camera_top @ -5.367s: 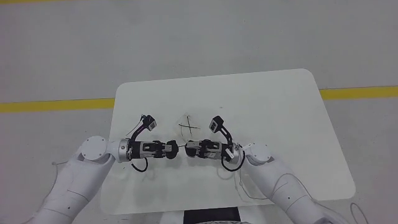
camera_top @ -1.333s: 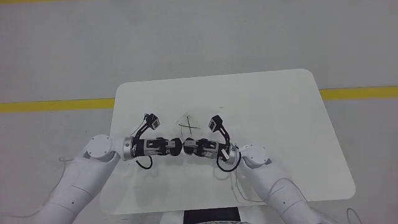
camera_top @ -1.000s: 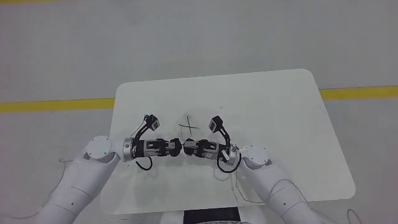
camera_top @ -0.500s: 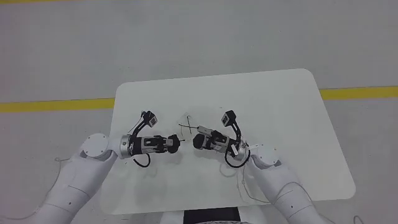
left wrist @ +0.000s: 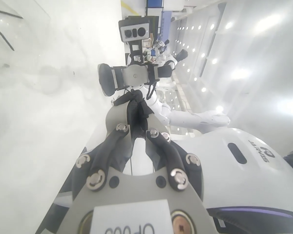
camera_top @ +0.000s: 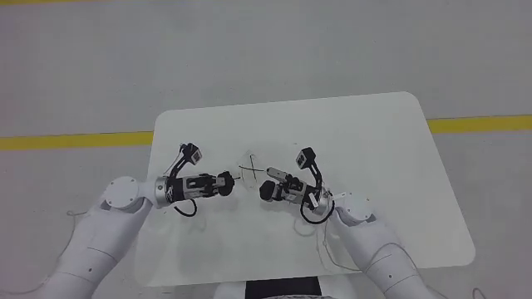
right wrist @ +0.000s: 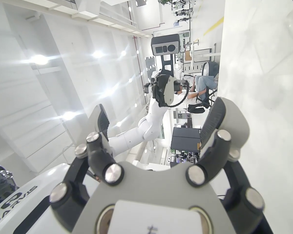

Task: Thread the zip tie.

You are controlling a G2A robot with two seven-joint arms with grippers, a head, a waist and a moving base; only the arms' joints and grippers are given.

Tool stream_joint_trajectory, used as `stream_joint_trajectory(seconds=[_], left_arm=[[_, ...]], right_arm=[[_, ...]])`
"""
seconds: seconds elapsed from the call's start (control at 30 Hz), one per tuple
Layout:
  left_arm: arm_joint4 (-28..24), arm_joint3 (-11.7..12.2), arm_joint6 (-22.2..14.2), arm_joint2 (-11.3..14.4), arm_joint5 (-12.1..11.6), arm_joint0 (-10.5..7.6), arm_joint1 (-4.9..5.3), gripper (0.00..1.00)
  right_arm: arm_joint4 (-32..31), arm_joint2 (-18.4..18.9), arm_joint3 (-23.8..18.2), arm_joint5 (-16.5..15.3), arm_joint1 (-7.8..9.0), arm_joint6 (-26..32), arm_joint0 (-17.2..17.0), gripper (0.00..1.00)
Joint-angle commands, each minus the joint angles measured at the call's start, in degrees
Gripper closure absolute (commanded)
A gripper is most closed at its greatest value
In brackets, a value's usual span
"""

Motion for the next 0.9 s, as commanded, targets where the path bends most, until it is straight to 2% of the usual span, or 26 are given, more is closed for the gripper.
stream_joint_trajectory(seconds=[0.0, 0.07, 0.1, 0.13, 0.33, 0.43, 0.57, 0.7, 0.77, 0.87], left_arm=[[-0.97, 2.34, -2.47, -2.92, 0.0, 0.51, 0.18, 1.0], [-2.23, 3.74, -5.2, -5.1, 0.0, 1.02, 0.16, 1.0], [-3.38, 4.78, -7.74, -6.59, 0.0, 1.42, 0.07, 1.0], [-3.34, 5.71, -8.46, -7.6, 0.0, 1.66, 0.0, 1.0], [-3.72, 5.94, -8.46, -10.09, 0.0, 3.38, -0.73, 1.0], [-4.66, 5.32, -8.46, -10.48, 0.0, 3.57, -1.06, 1.0], [-4.66, 5.32, -8.46, -10.48, 0.0, 3.57, -1.06, 1.0], [-4.66, 5.32, -8.46, -10.48, 0.0, 3.57, -1.06, 1.0], [-4.66, 5.32, -8.46, -10.48, 0.0, 3.57, -1.06, 1.0], [-4.66, 5.32, -8.46, -10.48, 0.0, 3.57, -1.06, 1.0]], right_arm=[[0.0, 0.0, 0.0, 0.0, 0.0, 0.0, 0.0, 0.0], [0.0, 0.0, 0.0, 0.0, 0.0, 0.0, 0.0, 0.0], [0.0, 0.0, 0.0, 0.0, 0.0, 0.0, 0.0, 0.0], [0.0, 0.0, 0.0, 0.0, 0.0, 0.0, 0.0, 0.0], [-0.49, 0.0, -0.12, 0.04, 0.03, -0.33, 0.08, 0.0], [-13.0, -0.64, -3.76, 1.9, 0.79, -3.08, 2.15, 0.0], [-27.53, -2.45, -8.98, 7.54, 1.63, -2.6, 6.22, 0.0], [-36.99, -5.67, -9.39, 12.79, 1.83, 0.08, 11.25, 0.0], [-41.4, -7.6, -9.46, 13.78, 1.79, 0.7, 13.56, 0.0], [-48.76, -10.98, -10.7, 11.49, 1.88, 3.71, 16.56, 0.0]])
